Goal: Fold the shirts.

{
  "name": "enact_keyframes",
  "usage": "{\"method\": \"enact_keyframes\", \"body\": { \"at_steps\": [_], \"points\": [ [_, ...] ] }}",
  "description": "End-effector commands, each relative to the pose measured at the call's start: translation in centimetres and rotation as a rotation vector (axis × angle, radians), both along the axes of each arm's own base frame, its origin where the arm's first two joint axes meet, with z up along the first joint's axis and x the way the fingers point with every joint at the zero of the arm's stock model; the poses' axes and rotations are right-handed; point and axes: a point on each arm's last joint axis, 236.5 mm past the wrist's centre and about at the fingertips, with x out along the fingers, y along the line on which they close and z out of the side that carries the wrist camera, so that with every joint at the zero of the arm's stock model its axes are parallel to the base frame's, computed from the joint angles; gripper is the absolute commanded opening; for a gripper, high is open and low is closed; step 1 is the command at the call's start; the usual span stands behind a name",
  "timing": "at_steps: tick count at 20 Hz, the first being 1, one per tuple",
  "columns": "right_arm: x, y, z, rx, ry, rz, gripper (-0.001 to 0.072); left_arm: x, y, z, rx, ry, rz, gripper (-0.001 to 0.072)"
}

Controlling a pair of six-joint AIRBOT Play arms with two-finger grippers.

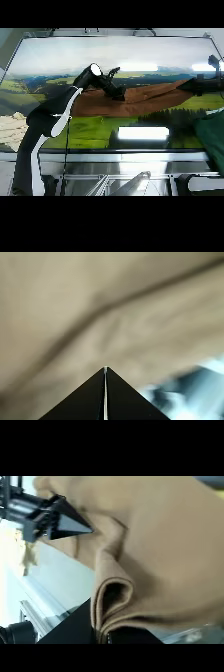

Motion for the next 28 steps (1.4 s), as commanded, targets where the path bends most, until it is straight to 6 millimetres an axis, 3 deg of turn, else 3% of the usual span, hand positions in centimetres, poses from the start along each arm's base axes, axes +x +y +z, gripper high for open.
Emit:
{"method": "enact_keyframes", "body": {
  "at_steps": [1, 3, 4, 6, 8, 10, 13, 15, 17, 18, 19, 20, 22, 24, 26, 28],
  "points": [
    [0.1, 2.2, 5.3, 0.092, -0.1, 0.006, 0.0017, -1.5, -0.9, 10.6, -0.265, -0.026, -0.087, 0.0024],
    [0.9, 5.5, 8.1, 0.149, -0.158, 0.03, 0.0017, -0.9, 3.4, 15.7, -0.274, -0.094, -0.085, 0.0025],
    [1.3, 7.6, 8.4, 0.142, -0.159, 0.049, 0.0017, -0.7, 5.8, 18.2, -0.284, -0.118, -0.058, 0.0024],
    [2.1, 13.1, 8.5, 0.126, -0.179, 0.086, 0.0017, -0.2, 10.5, 21.1, -0.284, -0.183, -0.008, 0.0024],
    [2.8, 19.6, 8.0, 0.104, -0.211, 0.115, 0.0017, -0.3, 14.4, 22.5, -0.276, -0.208, 0.032, 0.0025],
    [2.9, 26.0, 6.6, 0.081, -0.216, 0.129, 0.0017, -0.3, 17.6, 23.0, -0.271, -0.242, 0.078, 0.0025],
    [2.7, 34.5, 2.8, 0.044, -0.224, 0.173, 0.0017, -0.8, 20.8, 21.8, -0.265, -0.245, 0.116, 0.0025],
    [1.9, 39.0, -1.1, -0.001, -0.177, 0.234, 0.0017, -1.6, 22.1, 20.2, -0.265, -0.201, 0.133, 0.0025],
    [1.2, 42.1, -4.7, -0.056, -0.14, 0.295, 0.0034, -2.7, 22.8, 18.5, -0.274, -0.149, 0.124, 0.0025],
    [0.5, 43.7, -5.5, -0.051, -0.138, 0.341, 0.0309, -3.2, 22.8, 17.7, -0.277, -0.128, 0.117, 0.0025],
    [-0.2, 45.1, -5.5, -0.041, -0.144, 0.383, 0.0416, -3.5, 22.8, 17.1, -0.279, -0.11, 0.119, 0.0025],
    [-0.7, 46.3, -4.5, -0.022, -0.165, 0.41, 0.0413, -3.8, 22.5, 17.0, -0.306, -0.101, 0.116, 0.0025],
    [-0.7, 47.7, -0.6, 0.025, -0.224, 0.417, 0.0414, -3.9, 21.6, 18.4, -0.401, -0.113, 0.107, 0.0025],
    [-0.7, 47.6, 2.9, 0.056, -0.259, 0.437, 0.0414, -3.5, 21.8, 20.2, -0.473, -0.132, 0.122, 0.0025],
    [-0.1, 44.9, 4.0, 0.012, -0.238, 0.436, 0.0405, -3.6, 22.2, 21.2, -0.491, -0.145, 0.11, 0.0025],
    [1.7, 39.6, 3.8, -0.139, -0.228, 0.41, 0.0364, -4.2, 22.6, 21.7, -0.496, -0.147, 0.079, 0.0025]
  ]
}}
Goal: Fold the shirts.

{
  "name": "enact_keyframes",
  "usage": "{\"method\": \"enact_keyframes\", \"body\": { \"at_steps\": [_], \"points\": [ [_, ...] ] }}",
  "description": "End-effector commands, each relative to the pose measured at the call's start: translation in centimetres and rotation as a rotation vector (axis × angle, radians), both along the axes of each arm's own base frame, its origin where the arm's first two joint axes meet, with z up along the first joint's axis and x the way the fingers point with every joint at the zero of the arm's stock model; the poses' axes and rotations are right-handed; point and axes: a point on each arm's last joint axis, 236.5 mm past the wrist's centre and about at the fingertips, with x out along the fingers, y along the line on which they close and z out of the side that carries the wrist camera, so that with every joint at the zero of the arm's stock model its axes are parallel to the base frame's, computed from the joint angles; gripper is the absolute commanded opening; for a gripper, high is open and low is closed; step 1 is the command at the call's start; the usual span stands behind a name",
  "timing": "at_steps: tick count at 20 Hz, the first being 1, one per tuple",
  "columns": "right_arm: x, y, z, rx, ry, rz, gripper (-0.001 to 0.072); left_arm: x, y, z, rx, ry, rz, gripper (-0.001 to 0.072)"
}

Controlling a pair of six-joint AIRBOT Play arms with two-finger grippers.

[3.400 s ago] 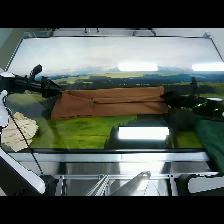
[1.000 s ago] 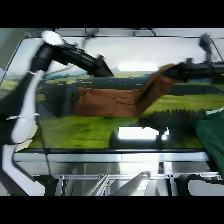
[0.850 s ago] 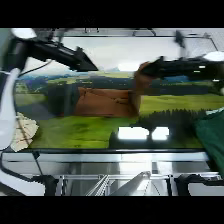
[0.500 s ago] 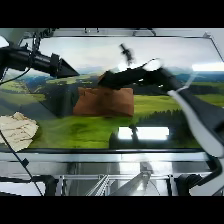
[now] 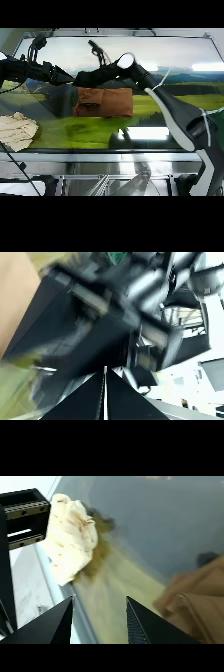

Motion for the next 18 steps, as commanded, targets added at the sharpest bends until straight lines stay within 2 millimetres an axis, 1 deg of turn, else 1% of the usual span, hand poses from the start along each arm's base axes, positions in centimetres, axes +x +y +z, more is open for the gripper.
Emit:
{"method": "enact_keyframes", "body": {
  "at_steps": [1, 2, 3, 4, 6, 7, 8, 10, 11, 12, 13, 14, 16, 18],
  "points": [
    [1.8, -7.4, 0.2, -0.204, 0.002, -0.051, 0.0364, -0.6, 0.7, 1.4, -0.042, -0.02, -0.029, 0.0025],
    [2.3, -10.4, -0.3, -0.274, 0.027, -0.08, 0.0363, -0.6, 0.8, 1.2, -0.039, -0.019, -0.027, 0.0025],
    [2.3, -12.9, -0.9, -0.326, 0.065, -0.095, 0.0363, -0.6, 0.8, 1.2, -0.038, -0.02, -0.029, 0.0025],
    [1.8, -15.0, -1.6, -0.363, 0.107, -0.099, 0.0361, -0.7, 0.8, 1.3, -0.039, -0.027, -0.032, 0.0025],
    [0.7, -19.3, -4.1, -0.476, 0.199, -0.126, 0.0312, -0.7, 1.2, 1.3, -0.04, -0.039, -0.032, 0.0025],
    [0.5, -21.6, -5.5, -0.53, 0.235, -0.17, 0.0312, -0.7, 1.6, 1.3, -0.042, -0.037, -0.03, 0.0025],
    [0.6, -23.1, -6.9, -0.554, 0.258, -0.204, 0.0313, -0.7, 1.9, 1.3, -0.043, -0.034, -0.027, 0.0025],
    [0.5, -25.1, -9.7, -0.556, 0.328, -0.258, 0.0318, -0.9, 2.3, 1.4, -0.045, -0.03, -0.031, 0.0025],
    [0.2, -26.1, -11.3, -0.563, 0.364, -0.28, 0.0396, -1.1, 2.4, 1.4, -0.047, -0.027, -0.035, 0.0025],
    [0.0, -26.8, -12.9, -0.558, 0.404, -0.308, 0.0528, -1.2, 2.4, 1.4, -0.048, -0.025, -0.04, 0.0025],
    [0.0, -27.0, -14.1, -0.525, 0.434, -0.34, 0.0616, -1.2, 2.4, 1.5, -0.048, -0.026, -0.04, 0.0025],
    [0.2, -26.8, -15.0, -0.479, 0.448, -0.363, 0.0631, -1.2, 2.4, 1.5, -0.05, -0.026, -0.039, 0.0025],
    [0.9, -26.0, -16.4, -0.389, 0.462, -0.39, 0.0631, -1.2, 2.3, 1.6, -0.056, -0.027, -0.041, 0.0025],
    [0.9, -24.8, -17.5, -0.32, 0.51, -0.373, 0.0631, -1.2, 2.3, 1.6, -0.056, -0.027, -0.041, 0.0025]
  ]
}}
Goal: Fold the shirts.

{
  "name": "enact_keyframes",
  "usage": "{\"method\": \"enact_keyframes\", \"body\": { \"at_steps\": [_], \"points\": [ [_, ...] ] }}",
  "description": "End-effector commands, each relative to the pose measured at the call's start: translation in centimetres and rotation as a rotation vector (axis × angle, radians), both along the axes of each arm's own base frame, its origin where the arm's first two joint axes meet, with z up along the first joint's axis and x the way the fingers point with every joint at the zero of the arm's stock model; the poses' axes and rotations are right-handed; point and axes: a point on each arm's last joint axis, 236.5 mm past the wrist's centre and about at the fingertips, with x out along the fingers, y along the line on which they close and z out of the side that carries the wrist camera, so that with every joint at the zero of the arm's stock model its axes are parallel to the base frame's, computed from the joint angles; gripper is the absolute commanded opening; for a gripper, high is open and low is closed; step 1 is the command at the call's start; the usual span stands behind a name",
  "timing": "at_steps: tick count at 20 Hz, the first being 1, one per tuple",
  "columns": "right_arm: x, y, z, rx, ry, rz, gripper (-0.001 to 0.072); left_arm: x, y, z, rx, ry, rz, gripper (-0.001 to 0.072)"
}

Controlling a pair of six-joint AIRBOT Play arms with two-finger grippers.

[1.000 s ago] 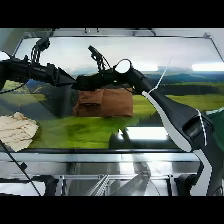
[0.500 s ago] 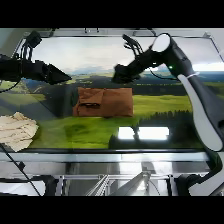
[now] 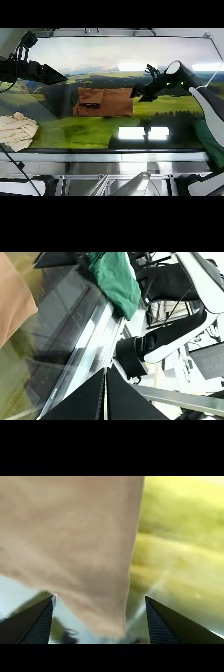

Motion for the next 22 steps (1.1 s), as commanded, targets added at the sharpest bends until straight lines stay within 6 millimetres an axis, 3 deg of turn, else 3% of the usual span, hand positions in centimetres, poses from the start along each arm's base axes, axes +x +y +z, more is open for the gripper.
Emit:
{"method": "enact_keyframes", "body": {
  "at_steps": [1, 3, 6, 8, 9, 10, 11, 12, 14, 16, 17, 18, 20, 21, 22],
  "points": [
    [0.7, 1.7, -2.2, 0.149, 0.032, -0.064, 0.063, -0.1, 0.0, 0.1, -0.003, -0.001, -0.004, 0.0025],
    [1.0, 3.3, -2.7, 0.245, 0.05, -0.078, 0.0616, -0.2, 0.0, 0.1, -0.003, 0.008, -0.005, 0.0025],
    [0.6, 3.8, -4.3, 0.27, 0.099, -0.085, 0.0616, -0.8, 0.0, 0.2, -0.007, 0.015, -0.029, 0.0025],
    [0.3, 4.9, -3.9, 0.313, 0.088, -0.059, 0.0522, -0.8, 0.0, 0.2, -0.006, 0.014, -0.029, 0.0025],
    [0.4, 5.6, -3.3, 0.349, 0.068, -0.047, 0.0443, -0.8, 0.0, 0.2, -0.007, 0.014, -0.029, 0.0025],
    [0.6, 6.4, -2.3, 0.395, 0.052, -0.042, 0.027, -0.7, 0.0, 0.2, -0.006, 0.014, -0.028, 0.0025],
    [0.6, 7.2, -0.9, 0.458, 0.038, -0.029, 0.0017, -0.7, 0.0, 0.2, -0.006, 0.014, -0.027, 0.0025],
    [0.6, 7.9, 0.9, 0.531, 0.028, -0.016, 0.0018, -0.7, 0.0, 0.2, -0.006, 0.014, -0.029, 0.0025],
    [0.7, 8.5, 6.3, 0.643, -0.024, 0.026, 0.0017, -0.8, 0.0, 0.2, -0.007, 0.018, -0.032, 0.0025],
    [1.5, 8.0, 13.9, 0.683, -0.113, 0.045, 0.0016, -1.0, 0.0, 0.3, -0.008, 0.019, -0.037, 0.0025],
    [2.6, 7.0, 18.8, 0.699, -0.176, 0.009, 0.0017, -1.0, 0.0, 0.3, -0.008, 0.019, -0.037, 0.0025],
    [4.2, 5.6, 23.9, 0.712, -0.257, -0.053, 0.0017, -1.0, 0.0, 0.3, -0.008, 0.019, -0.037, 0.0025],
    [7.6, 0.2, 34.0, 0.723, -0.471, -0.216, 0.0016, -1.0, 0.0, 0.3, -0.008, 0.019, -0.037, 0.0025],
    [8.5, -2.7, 36.8, 0.697, -0.532, -0.288, 0.0017, -1.0, 0.0, 0.3, -0.008, 0.019, -0.037, 0.0025],
    [8.8, -5.2, 38.4, 0.654, -0.572, -0.336, 0.0016, -1.0, 0.0, 0.3, -0.008, 0.019, -0.038, 0.0025]
  ]
}}
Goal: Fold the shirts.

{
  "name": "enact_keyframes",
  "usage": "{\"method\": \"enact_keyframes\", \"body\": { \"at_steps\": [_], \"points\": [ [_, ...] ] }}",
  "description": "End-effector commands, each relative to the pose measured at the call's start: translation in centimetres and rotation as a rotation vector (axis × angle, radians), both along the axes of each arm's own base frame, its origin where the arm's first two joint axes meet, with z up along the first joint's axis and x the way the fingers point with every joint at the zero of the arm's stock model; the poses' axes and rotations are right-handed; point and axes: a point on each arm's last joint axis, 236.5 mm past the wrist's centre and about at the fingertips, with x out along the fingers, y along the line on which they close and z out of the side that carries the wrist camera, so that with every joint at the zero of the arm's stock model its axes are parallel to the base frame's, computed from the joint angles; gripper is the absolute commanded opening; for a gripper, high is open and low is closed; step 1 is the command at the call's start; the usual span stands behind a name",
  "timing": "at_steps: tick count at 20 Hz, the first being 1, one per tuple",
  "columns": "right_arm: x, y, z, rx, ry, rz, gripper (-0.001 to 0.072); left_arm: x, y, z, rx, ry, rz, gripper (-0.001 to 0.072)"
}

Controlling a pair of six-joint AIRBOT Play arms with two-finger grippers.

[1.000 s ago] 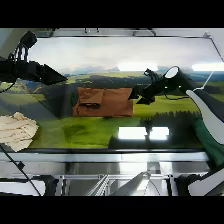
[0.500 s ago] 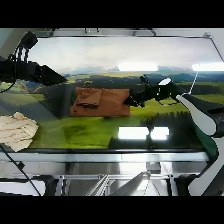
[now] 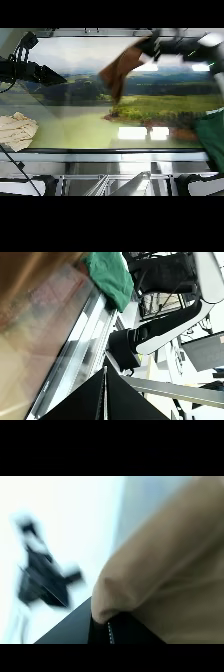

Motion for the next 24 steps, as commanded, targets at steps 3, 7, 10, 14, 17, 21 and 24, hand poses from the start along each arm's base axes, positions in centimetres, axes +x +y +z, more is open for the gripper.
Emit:
{"method": "enact_keyframes", "body": {
  "at_steps": [3, 7, 10, 14, 17, 21, 24],
  "points": [
    [0.9, -12.5, 9.2, -0.141, -0.07, -0.359, 0.0017, -0.4, 0.0, 0.1, -0.002, 0.002, -0.019, 0.0025],
    [2.6, -21.8, 5.0, -0.309, 0.061, -0.611, 0.0016, -0.4, 0.0, 0.1, -0.002, 0.002, -0.018, 0.0025],
    [3.6, -28.6, 0.8, -0.377, 0.176, -0.75, 0.0017, -0.4, 0.0, 0.1, -0.002, 0.002, -0.018, 0.0025],
    [1.7, -34.3, -0.8, -0.406, 0.243, -0.812, 0.0014, -0.3, 0.0, 0.1, -0.001, 0.001, -0.014, 0.0025],
    [-3.6, -39.1, -1.6, -0.516, 0.391, -0.915, 0.0013, -0.3, 0.0, 0.1, -0.001, 0.0, -0.011, 0.0025],
    [-14.2, -46.5, -1.4, -0.803, 0.568, -1.14, 0.0013, -0.4, 0.0, 0.1, -0.002, -0.005, -0.02, 0.0025],
    [-22.6, -47.2, -5.0, -0.834, 0.793, -1.075, 0.0013, -0.4, 0.0, 0.1, -0.003, -0.017, -0.024, 0.0025]
  ]
}}
